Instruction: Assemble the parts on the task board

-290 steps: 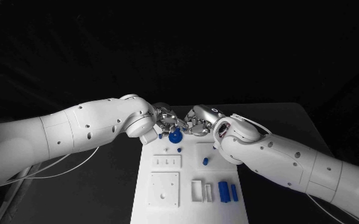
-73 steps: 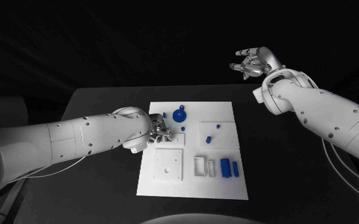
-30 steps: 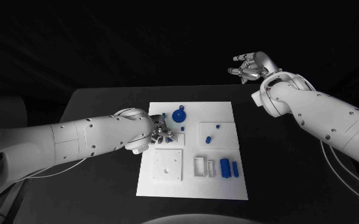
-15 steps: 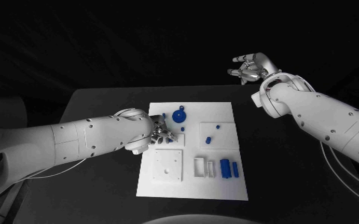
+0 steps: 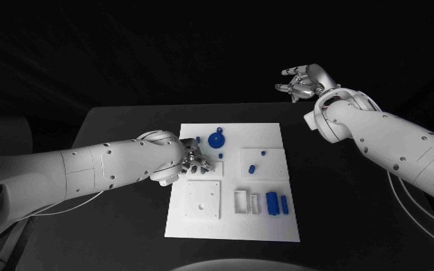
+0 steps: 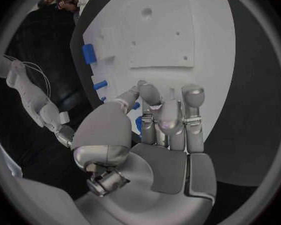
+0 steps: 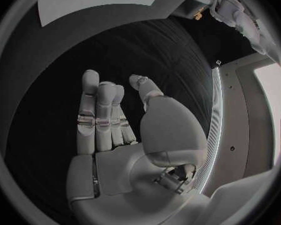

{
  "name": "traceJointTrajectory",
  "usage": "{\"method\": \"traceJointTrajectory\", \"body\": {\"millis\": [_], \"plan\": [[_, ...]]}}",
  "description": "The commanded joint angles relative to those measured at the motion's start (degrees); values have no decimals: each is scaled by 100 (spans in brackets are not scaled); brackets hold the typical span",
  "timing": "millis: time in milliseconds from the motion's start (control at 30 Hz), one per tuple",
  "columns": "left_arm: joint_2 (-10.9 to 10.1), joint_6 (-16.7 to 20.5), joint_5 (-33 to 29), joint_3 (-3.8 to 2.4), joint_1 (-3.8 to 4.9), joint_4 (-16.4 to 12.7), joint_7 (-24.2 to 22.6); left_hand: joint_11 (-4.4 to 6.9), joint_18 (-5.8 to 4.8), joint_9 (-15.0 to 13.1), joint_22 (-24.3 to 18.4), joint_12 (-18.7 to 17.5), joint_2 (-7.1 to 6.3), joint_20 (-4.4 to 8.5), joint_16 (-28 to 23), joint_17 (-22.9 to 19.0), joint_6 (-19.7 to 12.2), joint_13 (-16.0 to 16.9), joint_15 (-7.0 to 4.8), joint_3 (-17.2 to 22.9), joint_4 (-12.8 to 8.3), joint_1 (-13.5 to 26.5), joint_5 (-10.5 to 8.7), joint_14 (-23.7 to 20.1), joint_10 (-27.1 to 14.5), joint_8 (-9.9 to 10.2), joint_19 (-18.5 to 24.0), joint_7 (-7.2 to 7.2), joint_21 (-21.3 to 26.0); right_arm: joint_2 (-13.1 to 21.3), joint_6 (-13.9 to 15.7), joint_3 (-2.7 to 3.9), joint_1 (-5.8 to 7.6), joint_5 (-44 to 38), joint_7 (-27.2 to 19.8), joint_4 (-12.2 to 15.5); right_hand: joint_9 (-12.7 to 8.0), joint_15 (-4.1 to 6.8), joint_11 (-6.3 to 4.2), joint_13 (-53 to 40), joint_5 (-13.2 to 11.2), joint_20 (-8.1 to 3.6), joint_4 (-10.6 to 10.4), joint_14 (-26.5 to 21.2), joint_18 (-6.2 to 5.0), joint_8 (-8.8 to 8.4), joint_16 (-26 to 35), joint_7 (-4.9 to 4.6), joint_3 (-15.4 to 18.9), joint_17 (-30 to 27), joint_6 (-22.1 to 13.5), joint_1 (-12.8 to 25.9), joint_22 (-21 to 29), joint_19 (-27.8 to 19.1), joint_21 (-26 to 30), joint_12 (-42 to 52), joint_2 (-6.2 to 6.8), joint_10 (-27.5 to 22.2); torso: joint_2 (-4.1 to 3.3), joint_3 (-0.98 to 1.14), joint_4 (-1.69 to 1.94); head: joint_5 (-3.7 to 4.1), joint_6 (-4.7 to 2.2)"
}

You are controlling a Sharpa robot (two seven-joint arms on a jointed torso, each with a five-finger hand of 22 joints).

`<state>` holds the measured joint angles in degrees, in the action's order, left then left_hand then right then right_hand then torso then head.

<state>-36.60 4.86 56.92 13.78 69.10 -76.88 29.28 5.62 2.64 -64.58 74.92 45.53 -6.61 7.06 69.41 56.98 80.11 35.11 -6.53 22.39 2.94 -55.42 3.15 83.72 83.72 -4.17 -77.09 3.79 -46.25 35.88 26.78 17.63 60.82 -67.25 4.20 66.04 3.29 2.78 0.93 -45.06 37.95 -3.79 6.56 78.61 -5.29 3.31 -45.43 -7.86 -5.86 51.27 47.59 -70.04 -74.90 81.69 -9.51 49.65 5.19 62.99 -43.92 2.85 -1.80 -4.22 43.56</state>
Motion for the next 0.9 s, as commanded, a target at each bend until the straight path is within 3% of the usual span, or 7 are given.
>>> {"method": "traceJointTrajectory", "body": {"millis": [33, 67, 200, 433, 567, 633, 900], "plan": [[1, -122, 29, -1, -4, 10, -113, 7, -111, -40, 351, 28, 287, -9, -1, 16, 17, 0, 21, -835, -135, 43, 209, -29, 269, 5, -20, -17, 10, 2, -50, 3, -13, -61, -8, 4, 5, 20, 3, 2, 41, -19, 41, -36, -53, -3, -9, 2, -3, -3, -2, -38, -98, -15, -15, 6, -21, -37, 1, 4, 0, 6, 4], [0, -128, 20, -1, -4, 13, -119, -2, -104, -39, 351, 30, 591, -16, -1, 15, 23, 0, 18, -1489, -148, -69, 290, -26, 268, 10, -20, -22, 9, 2, -53, 3, -18, -67, -7, 3, 5, 20, 3, 2, 41, -19, 41, -36, -53, -3, -9, 2, -3, -3, -2, -38, -98, -15, -15, 6, -21, -37, 3, 7, -3, 1, 3], [-2, -143, -3, -1, -4, 21, -141, -5, -103, -16, 352, 31, 597, -17, 1, 17, 19, 1, 20, -1752, -109, -120, 119, -25, 269, 7, -20, -10, 3, 1, -58, 3, -34, -78, -5, 0, 4, 18, 5, 8, 33, -18, 41, -36, -53, -5, -9, 0, -5, -4, -11, -14, -99, -16, -14, 1, -18, -30, 0, 8, -4, 0, -2], [-13, -131, -23, -2, -4, 28, -164, 0, -109, 3, 352, 27, 39, -2, 10, 32, 59, -1, 10, -1499, 495, -135, -26, -29, 270, 8, -18, -6, -1, -1, -61, 3, -56, -86, -4, -6, 4, 18, 5, 8, 30, -18, 40, -36, -53, -5, -9, -1, -4, -4, -13, -12, -99, -16, -14, 2, -17, -29, 2, 9, -6, -8, -5], [-45, -129, -37, -3, -4, 11, -186, 14, -138, 27, 352, 15, -267, 39, 3, 42, 91, -8, -11, -1456, 1110, -366, -26, -42, 272, 13, -21, 3, 0, 1, -64, 3, -62, -87, -4, -7, 4, 18, 5, 11, 32, -18, 40, -36, -53, -6, -7, 0, -2, -5, -24, -3, -99, -14, -14, 0, -19, -29, 1, 6, -6, -3, -15], [-71, -121, -54, -4, -3, -8, -189, 14, -149, 34, 349, 12, -387, 50, 6, 51, 92, -10, -16, -1516, 1283, -439, -39, -38, 273, 16, -17, -1, 10, 3, -66, 3, -67, -86, -4, -8, 4, 18, 5, 11, 32, -18, 40, -36, -53, -6, -7, 0, -2, -5, -24, -3, -99, -14, -14, 0, -19, -29, -1, 3, -6, 3, -18], [-172, -71, -78, -6, 13, -111, -171, 11, -159, 68, 344, 4, -518, 68, -14, 38, 65, -15, -23, -1602, 1375, -398, -36, -41, 272, 24, -21, -9, 31, 4, -72, 3, -81, -72, -2, -24, 4, 18, 5, 11, 32, -18, 40, -36, -53, -6, -7, 0, -2, -5, -24, -3, -99, -14, -14, 0, -19, -29, 0, 2, -2, 22, -31]]}}
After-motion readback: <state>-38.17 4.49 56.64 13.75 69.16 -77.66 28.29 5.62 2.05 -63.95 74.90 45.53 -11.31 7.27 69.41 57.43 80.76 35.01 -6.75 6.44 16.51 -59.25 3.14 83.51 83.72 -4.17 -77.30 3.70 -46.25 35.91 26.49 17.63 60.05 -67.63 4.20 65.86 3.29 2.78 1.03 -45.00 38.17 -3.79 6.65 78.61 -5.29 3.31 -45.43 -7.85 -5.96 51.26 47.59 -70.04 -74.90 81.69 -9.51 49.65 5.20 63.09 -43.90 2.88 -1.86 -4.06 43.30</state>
